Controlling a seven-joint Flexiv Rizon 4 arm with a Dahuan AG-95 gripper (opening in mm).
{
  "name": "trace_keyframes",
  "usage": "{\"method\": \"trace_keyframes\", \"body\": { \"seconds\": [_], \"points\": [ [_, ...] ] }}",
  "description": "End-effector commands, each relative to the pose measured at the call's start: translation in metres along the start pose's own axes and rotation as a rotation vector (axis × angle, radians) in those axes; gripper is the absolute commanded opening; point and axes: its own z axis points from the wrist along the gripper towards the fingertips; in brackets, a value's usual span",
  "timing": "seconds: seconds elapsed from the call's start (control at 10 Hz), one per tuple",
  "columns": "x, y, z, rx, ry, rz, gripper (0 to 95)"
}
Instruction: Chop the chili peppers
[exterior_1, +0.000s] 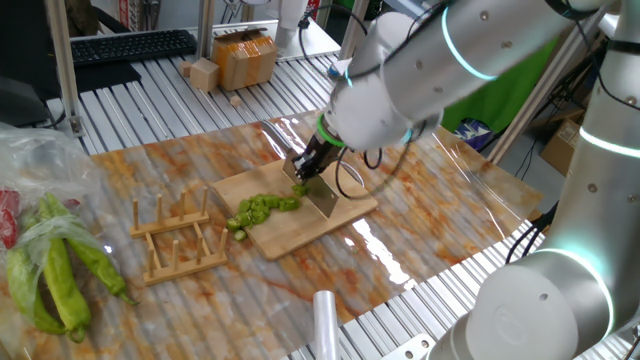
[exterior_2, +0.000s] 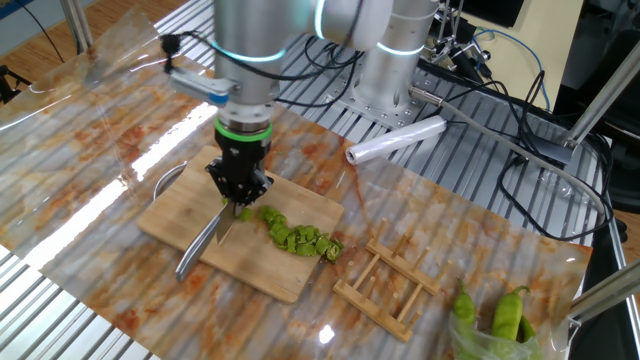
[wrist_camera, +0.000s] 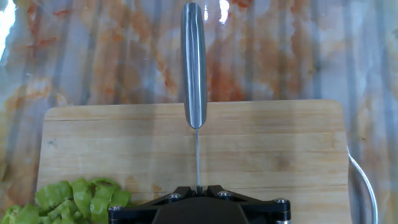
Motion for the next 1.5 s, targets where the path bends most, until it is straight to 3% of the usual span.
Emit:
{"method": "trace_keyframes", "body": {
  "seconds": [0.1,0.2,0.3,0.5,0.6,1.1,1.2,1.4,1.5],
  "points": [
    [0.005,-0.002,0.000,-0.014,-0.002,0.000,0.0],
    [0.004,-0.001,-0.001,-0.047,0.002,0.013,0.0],
    [0.004,-0.001,-0.001,-0.047,0.002,0.013,0.0],
    [0.001,0.009,-0.003,-0.080,0.011,0.038,0.0],
    [-0.001,0.013,-0.005,-0.057,0.014,0.036,0.0],
    [0.000,0.013,-0.004,-0.054,0.022,0.032,0.0],
    [-0.001,0.014,-0.007,-0.080,0.031,0.040,0.0],
    [-0.001,0.014,-0.009,-0.056,0.042,0.035,0.0],
    [-0.002,0.014,-0.012,-0.058,0.051,0.043,0.0]
  ]
}}
